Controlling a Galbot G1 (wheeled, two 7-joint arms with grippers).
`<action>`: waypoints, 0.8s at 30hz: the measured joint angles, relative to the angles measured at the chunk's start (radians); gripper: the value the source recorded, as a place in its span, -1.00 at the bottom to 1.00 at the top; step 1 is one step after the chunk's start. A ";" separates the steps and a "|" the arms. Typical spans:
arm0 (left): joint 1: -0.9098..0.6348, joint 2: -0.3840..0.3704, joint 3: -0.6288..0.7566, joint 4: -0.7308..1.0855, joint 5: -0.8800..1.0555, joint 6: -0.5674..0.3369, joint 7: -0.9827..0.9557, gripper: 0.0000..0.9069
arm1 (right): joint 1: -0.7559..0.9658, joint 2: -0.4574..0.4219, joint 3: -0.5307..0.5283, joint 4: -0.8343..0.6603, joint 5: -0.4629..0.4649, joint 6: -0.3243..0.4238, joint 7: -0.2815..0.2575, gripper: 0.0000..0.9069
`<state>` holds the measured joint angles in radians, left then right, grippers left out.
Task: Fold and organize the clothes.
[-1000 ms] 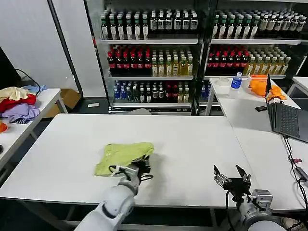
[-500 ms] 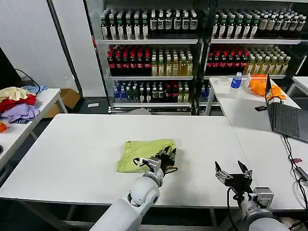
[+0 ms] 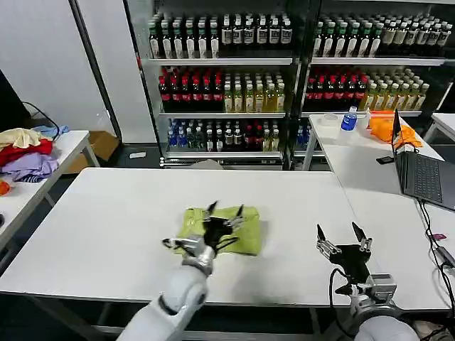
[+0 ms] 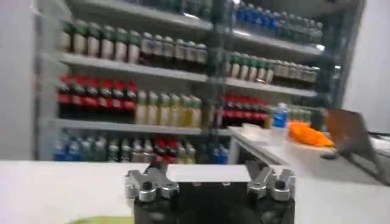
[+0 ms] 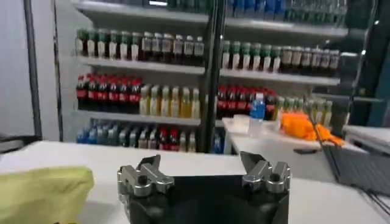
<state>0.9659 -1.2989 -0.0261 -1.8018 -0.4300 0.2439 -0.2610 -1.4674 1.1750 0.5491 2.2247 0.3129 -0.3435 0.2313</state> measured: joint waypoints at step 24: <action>0.325 0.153 -0.366 -0.198 0.011 -0.019 0.025 1.00 | 0.401 0.102 -0.299 -0.333 0.137 -0.134 0.093 1.00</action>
<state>1.2908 -1.1460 -0.3921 -1.9997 -0.4190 0.2246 -0.2364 -1.0664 1.2774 0.2501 1.8913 0.4500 -0.4772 0.3242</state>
